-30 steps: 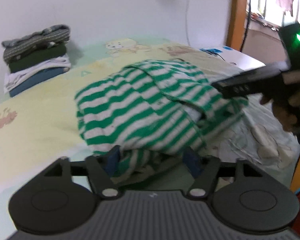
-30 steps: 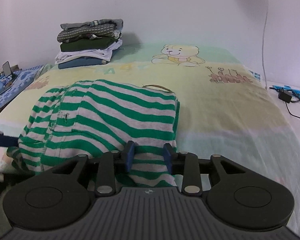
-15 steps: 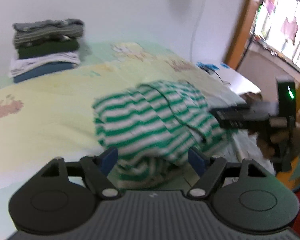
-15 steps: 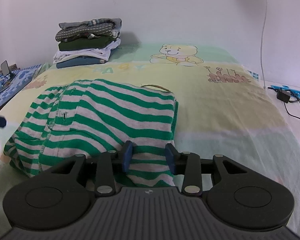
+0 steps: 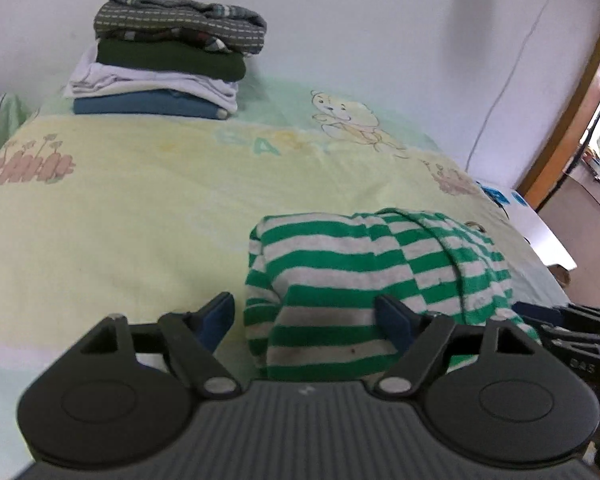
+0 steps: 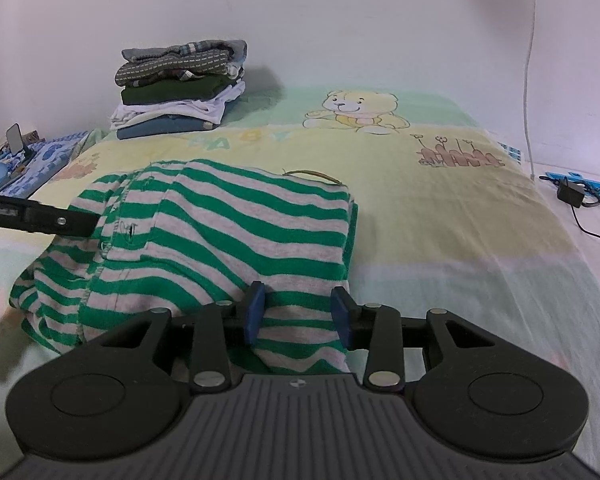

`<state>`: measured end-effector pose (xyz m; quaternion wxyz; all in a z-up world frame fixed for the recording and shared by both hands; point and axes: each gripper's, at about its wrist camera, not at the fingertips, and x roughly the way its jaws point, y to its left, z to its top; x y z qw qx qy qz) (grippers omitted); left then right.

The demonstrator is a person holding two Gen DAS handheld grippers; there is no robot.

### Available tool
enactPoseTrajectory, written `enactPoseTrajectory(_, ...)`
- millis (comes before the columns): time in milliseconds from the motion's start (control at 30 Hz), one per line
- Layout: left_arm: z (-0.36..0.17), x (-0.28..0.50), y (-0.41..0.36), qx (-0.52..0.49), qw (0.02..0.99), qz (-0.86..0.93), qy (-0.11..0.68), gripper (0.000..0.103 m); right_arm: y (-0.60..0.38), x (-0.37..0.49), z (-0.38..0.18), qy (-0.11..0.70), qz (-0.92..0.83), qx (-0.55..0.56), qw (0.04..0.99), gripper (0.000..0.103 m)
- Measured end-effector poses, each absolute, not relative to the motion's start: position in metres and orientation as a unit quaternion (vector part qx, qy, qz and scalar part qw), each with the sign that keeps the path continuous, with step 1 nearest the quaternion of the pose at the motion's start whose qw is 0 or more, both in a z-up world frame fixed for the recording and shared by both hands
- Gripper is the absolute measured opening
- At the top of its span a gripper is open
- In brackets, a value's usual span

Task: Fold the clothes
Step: 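Grasp the striped shirt bundle from opposite sides with both grippers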

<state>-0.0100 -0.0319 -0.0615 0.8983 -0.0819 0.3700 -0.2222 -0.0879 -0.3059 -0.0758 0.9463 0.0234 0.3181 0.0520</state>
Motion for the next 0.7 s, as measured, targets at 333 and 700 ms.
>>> enactPoseTrajectory(333, -0.074, -0.002, -0.027, -0.152, 0.879, -0.218, 0.397, 0.095, -0.312, -0.086, -0.076, 0.320, 0.064, 0.039, 0.945, 0.042)
enactPoseTrajectory(700, -0.074, -0.013, -0.039, -0.158, 0.872, -0.228, 0.404, 0.094, -0.343, -0.061, -0.052, 0.352, 0.071, 0.084, 0.930, 0.044)
